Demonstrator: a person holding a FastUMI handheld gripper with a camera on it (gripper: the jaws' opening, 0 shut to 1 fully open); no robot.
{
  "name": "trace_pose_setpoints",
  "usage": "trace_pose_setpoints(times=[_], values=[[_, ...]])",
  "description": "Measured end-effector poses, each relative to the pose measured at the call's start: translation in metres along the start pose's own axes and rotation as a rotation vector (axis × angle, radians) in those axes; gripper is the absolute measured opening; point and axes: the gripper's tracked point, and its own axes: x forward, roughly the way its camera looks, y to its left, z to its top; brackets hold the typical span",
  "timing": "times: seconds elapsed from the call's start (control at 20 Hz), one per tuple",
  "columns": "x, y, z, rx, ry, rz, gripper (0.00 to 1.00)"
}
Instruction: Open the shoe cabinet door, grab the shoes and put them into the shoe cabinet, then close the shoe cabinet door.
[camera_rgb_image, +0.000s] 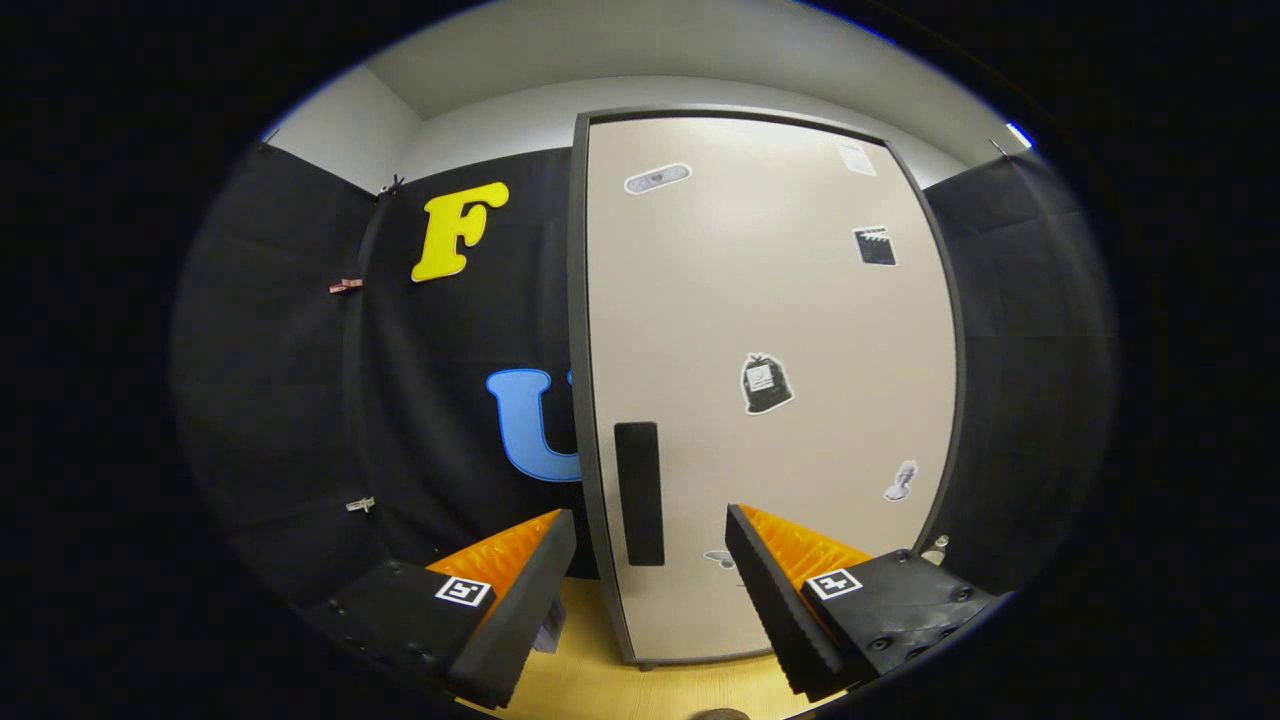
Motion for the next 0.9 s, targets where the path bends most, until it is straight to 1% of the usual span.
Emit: trace_pose_setpoints(times=[0.3,0.55,0.7,0.75,0.8,0.9], values=[[0.051,0.012,-0.025,-0.017,0.04,-0.005,0.98],[0.076,0.006,-0.028,-0.015,0.028,-0.045,0.98],[0.084,0.0,-0.028,-0.004,0.027,-0.063,0.96],[0.086,-0.003,-0.028,-0.004,0.025,-0.071,0.9],[0.087,-0.007,-0.028,-0.011,0.021,-0.092,0.71],[0.087,-0.008,-0.026,-0.027,0.017,-0.097,0.54]])
